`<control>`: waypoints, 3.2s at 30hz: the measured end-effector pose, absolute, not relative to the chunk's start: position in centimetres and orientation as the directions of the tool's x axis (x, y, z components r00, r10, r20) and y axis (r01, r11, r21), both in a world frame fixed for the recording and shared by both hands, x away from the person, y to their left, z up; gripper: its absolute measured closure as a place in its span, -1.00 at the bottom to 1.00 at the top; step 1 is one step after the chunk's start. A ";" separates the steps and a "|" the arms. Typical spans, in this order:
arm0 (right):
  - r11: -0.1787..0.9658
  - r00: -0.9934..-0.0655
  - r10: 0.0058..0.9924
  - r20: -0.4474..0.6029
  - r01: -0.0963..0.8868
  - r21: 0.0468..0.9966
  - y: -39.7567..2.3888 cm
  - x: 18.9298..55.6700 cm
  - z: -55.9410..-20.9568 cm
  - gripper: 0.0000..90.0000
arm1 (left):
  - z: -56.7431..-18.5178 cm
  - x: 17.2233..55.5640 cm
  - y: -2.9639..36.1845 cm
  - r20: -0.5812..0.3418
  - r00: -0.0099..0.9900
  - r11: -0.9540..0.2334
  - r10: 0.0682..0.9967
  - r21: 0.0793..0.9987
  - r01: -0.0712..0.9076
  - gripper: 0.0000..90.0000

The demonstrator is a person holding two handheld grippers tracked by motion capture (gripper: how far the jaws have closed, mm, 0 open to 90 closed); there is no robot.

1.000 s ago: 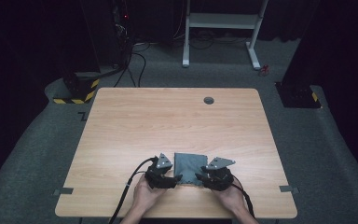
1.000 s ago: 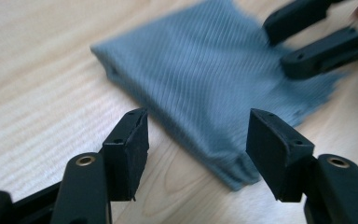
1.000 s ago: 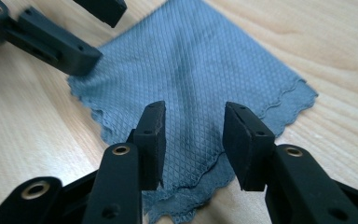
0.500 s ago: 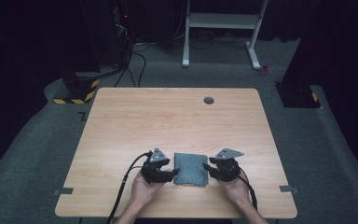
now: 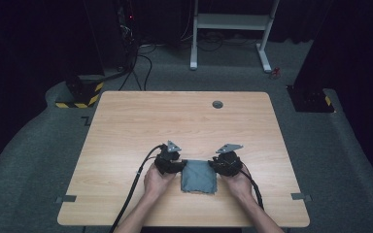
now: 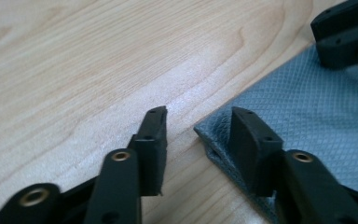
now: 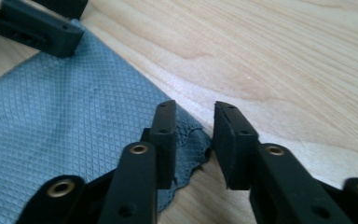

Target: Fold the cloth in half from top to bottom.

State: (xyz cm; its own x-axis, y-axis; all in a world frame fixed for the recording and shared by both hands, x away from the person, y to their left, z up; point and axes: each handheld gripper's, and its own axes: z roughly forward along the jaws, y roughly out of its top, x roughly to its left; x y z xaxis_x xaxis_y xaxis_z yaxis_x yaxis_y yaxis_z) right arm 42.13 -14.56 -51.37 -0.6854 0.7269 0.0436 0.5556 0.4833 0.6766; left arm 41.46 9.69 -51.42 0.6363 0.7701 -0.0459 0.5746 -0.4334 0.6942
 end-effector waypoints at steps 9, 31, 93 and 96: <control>0.531 -0.720 0.694 0.024 0.534 0.658 -14.1 42.7 -51.0 0.96 | -51.1 42.0 9.6 -0.084 0.683 -0.462 0.725 0.677 0.573 0.94; 0.473 -0.658 0.753 0.001 0.542 0.694 -12.7 47.1 -50.1 0.96 | -50.9 46.4 11.0 -0.098 0.622 -0.369 0.777 0.729 0.576 0.95; 0.224 -0.456 0.886 0.086 0.584 0.780 -25.2 39.1 -50.8 0.22 | -51.8 36.4 23.0 -0.099 0.389 -0.157 0.916 0.804 0.574 -0.15; 0.249 -0.457 0.888 0.058 0.583 0.774 -25.3 38.9 -51.0 0.21 | -52.1 36.3 23.2 -0.093 0.379 -0.159 0.920 0.798 0.582 -0.16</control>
